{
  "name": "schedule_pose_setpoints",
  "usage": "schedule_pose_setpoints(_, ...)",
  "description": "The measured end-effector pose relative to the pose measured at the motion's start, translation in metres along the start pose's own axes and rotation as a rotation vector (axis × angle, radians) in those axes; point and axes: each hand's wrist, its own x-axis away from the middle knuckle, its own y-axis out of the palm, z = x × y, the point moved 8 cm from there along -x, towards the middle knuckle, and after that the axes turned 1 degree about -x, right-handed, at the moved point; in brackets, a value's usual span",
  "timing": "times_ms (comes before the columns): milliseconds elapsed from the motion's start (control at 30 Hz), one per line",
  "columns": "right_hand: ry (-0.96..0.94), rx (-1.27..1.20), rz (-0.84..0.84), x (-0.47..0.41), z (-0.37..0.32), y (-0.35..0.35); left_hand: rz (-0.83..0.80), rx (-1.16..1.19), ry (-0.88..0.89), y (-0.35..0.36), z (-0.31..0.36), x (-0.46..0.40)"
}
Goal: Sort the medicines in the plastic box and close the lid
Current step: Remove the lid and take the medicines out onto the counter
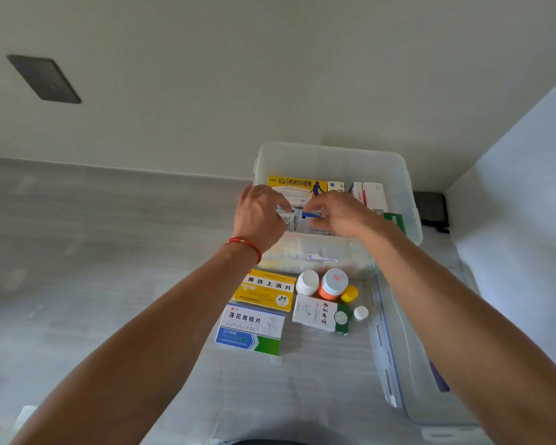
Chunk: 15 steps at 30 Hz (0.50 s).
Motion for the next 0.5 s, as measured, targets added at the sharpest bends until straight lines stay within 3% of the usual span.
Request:
schedule_pose_setpoints(133,-0.022,0.239,-0.133,-0.023,-0.003,0.02,-0.058,-0.081,0.071,0.011,-0.005,-0.001)
schedule_pose_setpoints(233,-0.031,0.342,-0.127,-0.03,-0.004,0.026,-0.185,-0.202,0.054,0.021,-0.006,-0.003)
schedule_pose_setpoints(400,-0.011,0.132,-0.164,-0.023,0.005,0.02,-0.337,-0.671,0.15,0.026,0.007,-0.017)
schedule_pose_setpoints(500,0.008,0.066,-0.067,-0.012,0.014,-0.005,-0.469,-0.535,0.135,0.033,0.014,-0.036)
